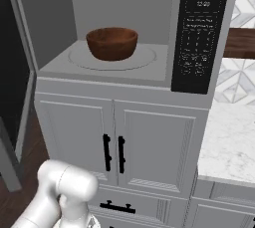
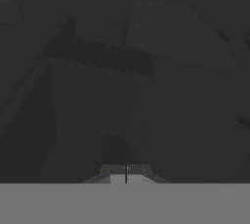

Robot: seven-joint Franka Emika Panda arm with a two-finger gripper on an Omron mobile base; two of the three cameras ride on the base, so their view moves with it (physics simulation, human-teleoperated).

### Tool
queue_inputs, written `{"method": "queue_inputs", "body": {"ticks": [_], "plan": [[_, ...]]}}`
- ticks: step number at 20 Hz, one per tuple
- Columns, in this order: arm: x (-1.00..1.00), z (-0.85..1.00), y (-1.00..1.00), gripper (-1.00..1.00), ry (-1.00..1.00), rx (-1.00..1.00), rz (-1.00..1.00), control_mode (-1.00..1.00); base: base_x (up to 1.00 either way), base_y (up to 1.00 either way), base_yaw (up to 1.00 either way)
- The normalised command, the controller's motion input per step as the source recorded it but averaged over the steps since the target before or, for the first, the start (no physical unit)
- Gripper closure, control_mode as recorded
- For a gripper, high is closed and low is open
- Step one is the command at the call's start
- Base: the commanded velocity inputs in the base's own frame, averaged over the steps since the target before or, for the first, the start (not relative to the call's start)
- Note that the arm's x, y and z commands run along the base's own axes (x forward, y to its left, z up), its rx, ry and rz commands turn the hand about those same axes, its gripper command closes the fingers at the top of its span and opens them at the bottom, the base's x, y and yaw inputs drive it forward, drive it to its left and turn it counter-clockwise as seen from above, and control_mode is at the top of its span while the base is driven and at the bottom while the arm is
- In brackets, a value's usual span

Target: Open the microwave, place the bowl with waffle inside the microwave, then close the microwave door and turn it on.

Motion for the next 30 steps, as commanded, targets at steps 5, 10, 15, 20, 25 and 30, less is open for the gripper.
{"method": "queue_inputs", "body": {"ticks": [5,10,15,20,25,30], "plan": [[0.91,-0.2,-0.99,1.0,-0.01,0.0,-0.01,-1.0,0.0,0.0,0.0],[0.44,-0.03,-0.58,1.0,0.06,0.0,0.0,-1.0,0.0,0.0,0.0],[0.16,0.19,-0.13,1.0,-0.01,0.01,0.2,-1.0,0.0,0.0,0.0],[0.32,0.07,-0.08,1.0,0.04,0.0,0.18,-1.0,0.0,0.0,0.0],[0.59,0.0,-0.23,1.0,0.1,0.0,0.07,-1.0,0.0,0.0,0.0],[0.62,0.0,-0.22,1.0,0.14,0.0,0.03,-1.0,0.0,0.0,0.0]]}}
